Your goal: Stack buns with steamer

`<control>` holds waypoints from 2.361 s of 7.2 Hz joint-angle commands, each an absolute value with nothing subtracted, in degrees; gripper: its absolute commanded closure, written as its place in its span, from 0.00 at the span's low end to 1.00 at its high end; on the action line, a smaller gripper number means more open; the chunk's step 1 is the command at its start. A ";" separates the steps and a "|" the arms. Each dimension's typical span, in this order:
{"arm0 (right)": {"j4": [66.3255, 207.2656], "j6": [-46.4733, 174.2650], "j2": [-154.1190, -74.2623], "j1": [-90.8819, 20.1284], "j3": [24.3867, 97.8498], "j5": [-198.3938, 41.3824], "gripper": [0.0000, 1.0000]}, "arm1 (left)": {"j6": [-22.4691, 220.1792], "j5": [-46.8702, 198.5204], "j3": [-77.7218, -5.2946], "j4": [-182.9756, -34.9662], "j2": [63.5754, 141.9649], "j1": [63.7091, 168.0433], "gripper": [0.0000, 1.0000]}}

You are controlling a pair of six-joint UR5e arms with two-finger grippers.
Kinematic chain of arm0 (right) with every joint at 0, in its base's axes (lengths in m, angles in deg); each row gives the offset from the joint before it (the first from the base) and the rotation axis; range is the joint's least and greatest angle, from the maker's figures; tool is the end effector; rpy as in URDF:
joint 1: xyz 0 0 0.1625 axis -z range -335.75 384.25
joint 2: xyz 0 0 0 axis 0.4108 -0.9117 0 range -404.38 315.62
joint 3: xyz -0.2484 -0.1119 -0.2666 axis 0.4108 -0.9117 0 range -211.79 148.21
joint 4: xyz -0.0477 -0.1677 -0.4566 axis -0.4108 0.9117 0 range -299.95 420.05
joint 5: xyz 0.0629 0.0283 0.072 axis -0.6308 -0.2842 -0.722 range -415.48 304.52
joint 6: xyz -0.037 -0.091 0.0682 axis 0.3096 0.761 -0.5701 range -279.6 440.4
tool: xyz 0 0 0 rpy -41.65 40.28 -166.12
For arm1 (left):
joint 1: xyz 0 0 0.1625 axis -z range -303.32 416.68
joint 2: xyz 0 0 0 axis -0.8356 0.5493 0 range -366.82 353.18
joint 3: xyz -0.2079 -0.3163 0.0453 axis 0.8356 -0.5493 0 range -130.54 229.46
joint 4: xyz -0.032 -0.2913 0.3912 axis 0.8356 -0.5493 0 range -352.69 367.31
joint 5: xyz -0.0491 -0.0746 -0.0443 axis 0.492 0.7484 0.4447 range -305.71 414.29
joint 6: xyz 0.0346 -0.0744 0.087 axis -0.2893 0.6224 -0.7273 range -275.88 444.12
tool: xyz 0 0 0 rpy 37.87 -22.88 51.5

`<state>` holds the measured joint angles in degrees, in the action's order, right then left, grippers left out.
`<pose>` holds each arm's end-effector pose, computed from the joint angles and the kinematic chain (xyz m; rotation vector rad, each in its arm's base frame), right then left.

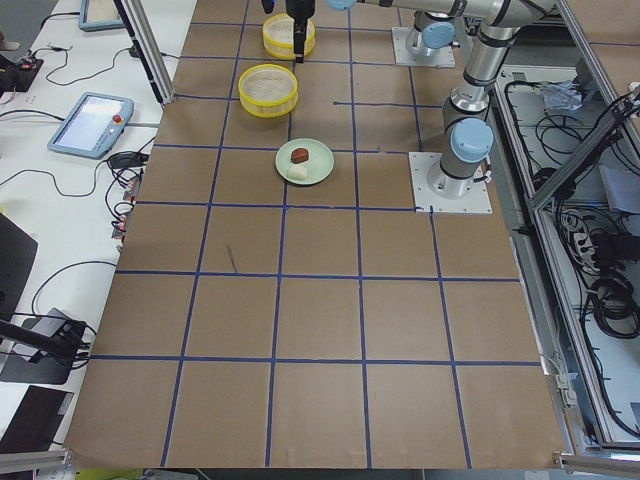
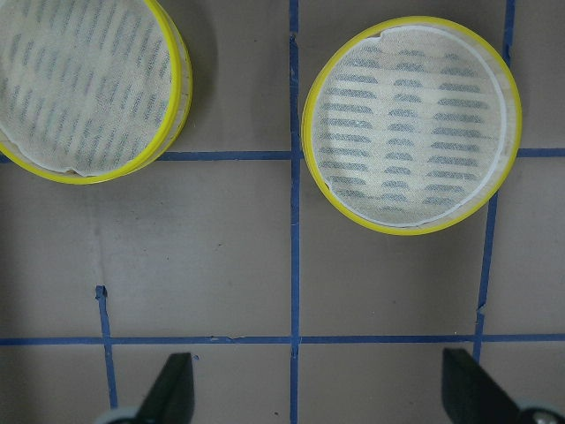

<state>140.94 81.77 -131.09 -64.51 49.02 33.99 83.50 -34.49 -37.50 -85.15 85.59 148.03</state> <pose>0.1218 -0.5853 0.4664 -0.0033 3.1299 0.0875 -0.1494 -0.5787 0.4257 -0.0531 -3.1197 -0.0501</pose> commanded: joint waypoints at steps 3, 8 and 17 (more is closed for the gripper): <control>141.17 81.80 -131.04 -64.51 49.86 34.16 0.00 | 68.93 -34.48 -50.97 -69.84 92.80 135.53 0.00; 141.26 81.89 -131.04 -64.51 49.86 34.08 0.00 | 69.10 -40.37 -52.58 -65.47 107.06 134.64 0.13; 148.02 89.15 -126.42 -55.42 50.13 36.45 0.00 | 90.64 -11.20 -43.53 -73.19 105.06 136.30 0.88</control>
